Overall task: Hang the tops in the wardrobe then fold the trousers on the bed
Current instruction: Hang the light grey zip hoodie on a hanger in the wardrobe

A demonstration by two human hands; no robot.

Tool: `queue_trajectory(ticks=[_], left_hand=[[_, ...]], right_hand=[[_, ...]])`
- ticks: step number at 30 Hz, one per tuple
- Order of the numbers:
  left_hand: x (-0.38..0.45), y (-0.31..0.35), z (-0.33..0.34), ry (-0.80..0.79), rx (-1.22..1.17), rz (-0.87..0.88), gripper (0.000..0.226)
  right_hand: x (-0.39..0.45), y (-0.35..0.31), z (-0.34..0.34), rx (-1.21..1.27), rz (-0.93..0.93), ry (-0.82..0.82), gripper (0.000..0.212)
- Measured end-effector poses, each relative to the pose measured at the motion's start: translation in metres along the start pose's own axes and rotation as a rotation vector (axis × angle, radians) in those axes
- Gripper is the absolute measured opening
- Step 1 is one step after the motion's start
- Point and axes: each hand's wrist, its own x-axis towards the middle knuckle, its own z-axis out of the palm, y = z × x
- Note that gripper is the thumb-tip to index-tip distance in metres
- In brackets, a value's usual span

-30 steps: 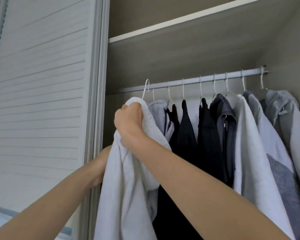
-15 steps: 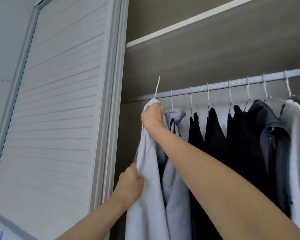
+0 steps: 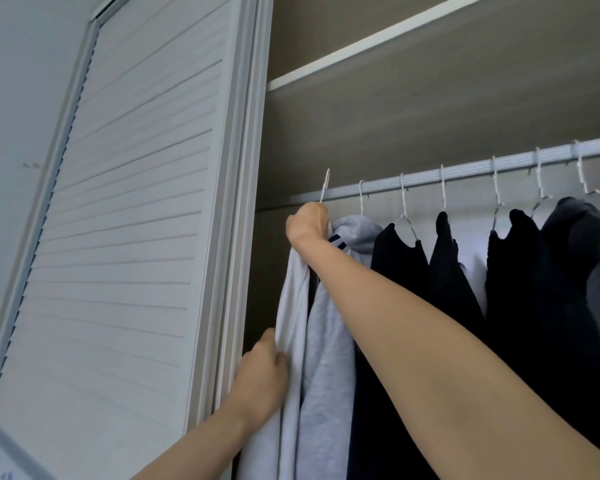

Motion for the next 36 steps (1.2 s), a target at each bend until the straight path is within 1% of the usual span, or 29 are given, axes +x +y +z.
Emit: queue_trajectory(ticks=[2,6,8,10,11,13,14,15,17,20,22,25,27,30,33,36], left_hand=[[-0.001,-0.002,0.000,-0.015,0.012,-0.005,0.027],[-0.012,-0.005,0.003,-0.022,0.053,-0.017,0.029],[-0.021,-0.005,0.004,-0.024,0.046,-0.022,0.028],[-0.029,-0.006,0.005,-0.021,0.035,-0.014,0.026],[-0.032,-0.006,0.005,-0.018,0.029,-0.007,0.029],[-0.041,-0.008,0.007,-0.020,0.037,-0.007,0.042],[-0.046,-0.010,0.008,-0.026,0.052,-0.016,0.048],[-0.050,-0.011,0.009,-0.040,0.076,-0.020,0.054],[-0.060,-0.012,0.011,-0.084,0.116,-0.038,0.060],[-0.072,-0.017,0.016,-0.097,0.045,-0.098,0.049],[-0.081,-0.014,0.014,-0.095,0.053,-0.099,0.047],[-0.096,-0.009,0.009,-0.084,0.084,-0.074,0.058],[-0.106,-0.010,0.006,-0.058,0.107,-0.068,0.060],[-0.129,-0.019,0.000,-0.059,0.125,-0.110,0.058],[-0.161,-0.028,-0.013,-0.093,0.136,-0.136,0.055],[-0.198,-0.032,-0.035,-0.103,0.166,-0.145,0.050]], right_hand=[[0.005,0.003,0.005,-0.020,0.015,-0.007,0.042],[0.005,0.014,0.005,-0.071,0.034,-0.079,0.041],[0.001,0.020,0.002,-0.125,-0.001,-0.083,0.037],[-0.006,0.025,-0.001,-0.244,-0.093,-0.074,0.036],[-0.012,0.028,-0.001,-0.284,-0.155,-0.060,0.043],[-0.032,0.040,0.001,-0.385,-0.295,-0.054,0.075],[-0.044,0.049,0.003,-0.484,-0.383,-0.039,0.087],[-0.054,0.058,0.006,-0.589,-0.472,-0.015,0.092],[-0.070,0.074,0.007,-0.726,-0.598,0.028,0.089],[-0.078,0.088,0.007,-0.765,-0.646,0.018,0.086],[-0.082,0.091,0.004,-0.736,-0.649,-0.016,0.082],[-0.091,0.091,-0.008,-0.667,-0.645,-0.070,0.072],[-0.101,0.093,-0.018,-0.615,-0.640,-0.105,0.065],[-0.123,0.099,-0.037,-0.594,-0.705,-0.094,0.058],[-0.155,0.108,-0.059,-0.626,-0.748,-0.108,0.052],[-0.204,0.119,-0.085,-0.597,-0.701,-0.175,0.051]])
